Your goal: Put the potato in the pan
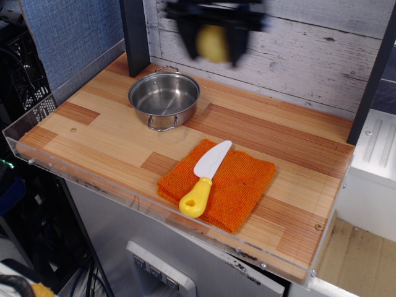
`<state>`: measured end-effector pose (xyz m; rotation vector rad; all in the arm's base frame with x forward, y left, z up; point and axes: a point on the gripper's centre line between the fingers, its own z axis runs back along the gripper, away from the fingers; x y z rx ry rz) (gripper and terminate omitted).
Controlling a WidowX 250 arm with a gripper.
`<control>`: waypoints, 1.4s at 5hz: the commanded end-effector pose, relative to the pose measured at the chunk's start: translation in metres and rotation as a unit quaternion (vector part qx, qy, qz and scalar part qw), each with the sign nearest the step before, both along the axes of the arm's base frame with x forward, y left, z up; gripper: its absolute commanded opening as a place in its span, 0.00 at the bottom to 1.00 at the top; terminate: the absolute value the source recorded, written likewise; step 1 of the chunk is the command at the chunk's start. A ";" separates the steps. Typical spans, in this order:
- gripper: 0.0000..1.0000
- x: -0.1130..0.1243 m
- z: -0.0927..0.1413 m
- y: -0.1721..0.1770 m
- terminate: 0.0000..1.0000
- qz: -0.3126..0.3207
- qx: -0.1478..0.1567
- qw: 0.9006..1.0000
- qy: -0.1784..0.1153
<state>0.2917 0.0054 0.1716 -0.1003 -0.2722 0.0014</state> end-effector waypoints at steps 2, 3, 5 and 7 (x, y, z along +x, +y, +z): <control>0.00 -0.008 -0.005 0.116 0.00 0.065 0.037 0.997 -0.002; 0.00 0.003 -0.030 0.135 0.00 0.079 0.048 0.995 0.022; 0.00 0.025 -0.079 0.146 0.00 0.102 0.028 0.993 0.061; 0.00 0.050 -0.095 0.131 0.00 0.083 0.035 0.994 0.066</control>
